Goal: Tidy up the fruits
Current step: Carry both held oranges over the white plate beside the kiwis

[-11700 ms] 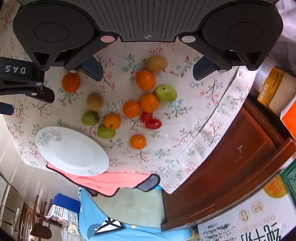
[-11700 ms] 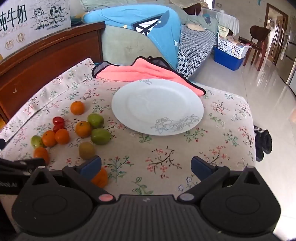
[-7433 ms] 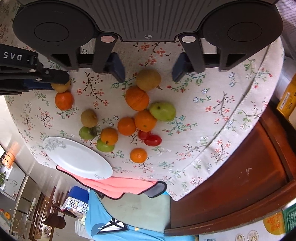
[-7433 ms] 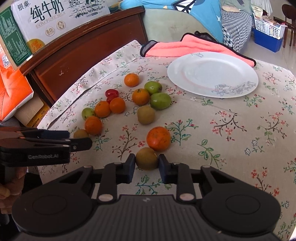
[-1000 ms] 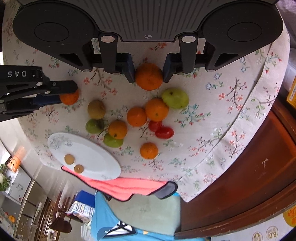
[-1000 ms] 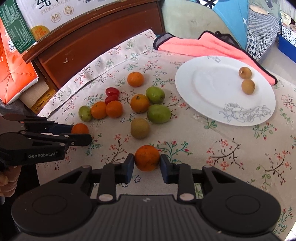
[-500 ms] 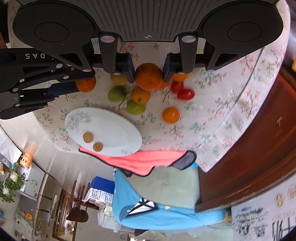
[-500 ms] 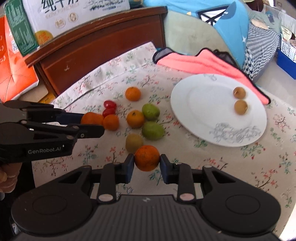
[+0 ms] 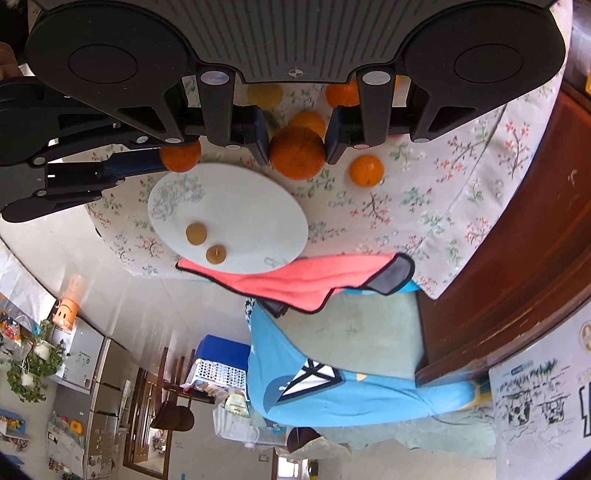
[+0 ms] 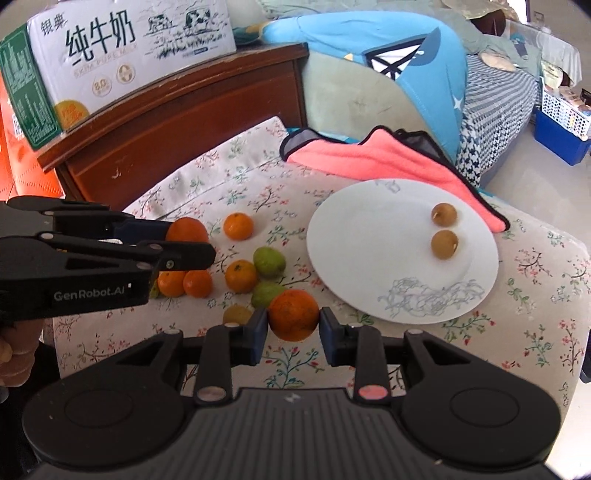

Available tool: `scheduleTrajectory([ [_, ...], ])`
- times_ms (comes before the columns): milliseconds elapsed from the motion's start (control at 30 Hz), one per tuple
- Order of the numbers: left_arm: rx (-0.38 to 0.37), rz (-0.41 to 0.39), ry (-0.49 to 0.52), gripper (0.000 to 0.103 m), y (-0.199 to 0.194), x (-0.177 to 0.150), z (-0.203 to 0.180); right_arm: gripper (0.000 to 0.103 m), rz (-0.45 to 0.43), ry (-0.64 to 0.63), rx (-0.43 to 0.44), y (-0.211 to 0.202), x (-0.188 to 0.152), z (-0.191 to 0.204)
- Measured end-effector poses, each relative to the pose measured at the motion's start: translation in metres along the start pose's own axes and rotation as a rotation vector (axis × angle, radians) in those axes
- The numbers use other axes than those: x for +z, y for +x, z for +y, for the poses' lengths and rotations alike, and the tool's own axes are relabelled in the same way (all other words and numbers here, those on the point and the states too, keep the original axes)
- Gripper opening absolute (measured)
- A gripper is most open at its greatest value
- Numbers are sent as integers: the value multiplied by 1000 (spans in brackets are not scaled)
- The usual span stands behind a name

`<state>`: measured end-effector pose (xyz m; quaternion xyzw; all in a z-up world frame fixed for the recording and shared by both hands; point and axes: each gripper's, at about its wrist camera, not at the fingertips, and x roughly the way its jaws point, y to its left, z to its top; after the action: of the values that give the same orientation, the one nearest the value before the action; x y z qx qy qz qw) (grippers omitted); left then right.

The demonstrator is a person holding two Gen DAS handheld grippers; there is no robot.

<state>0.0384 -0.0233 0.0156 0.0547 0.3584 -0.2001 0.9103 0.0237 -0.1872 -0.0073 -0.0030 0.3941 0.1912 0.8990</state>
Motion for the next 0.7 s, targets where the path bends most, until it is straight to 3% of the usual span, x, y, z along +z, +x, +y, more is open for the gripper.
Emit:
scheduleTrajectory([
  [300, -34, 2, -2, 30, 26, 27, -7, 30, -59, 109, -44, -10, 18, -31],
  [700, -45, 71, 13, 30, 78, 43, -22, 30, -33, 310, -87, 9, 22, -80],
])
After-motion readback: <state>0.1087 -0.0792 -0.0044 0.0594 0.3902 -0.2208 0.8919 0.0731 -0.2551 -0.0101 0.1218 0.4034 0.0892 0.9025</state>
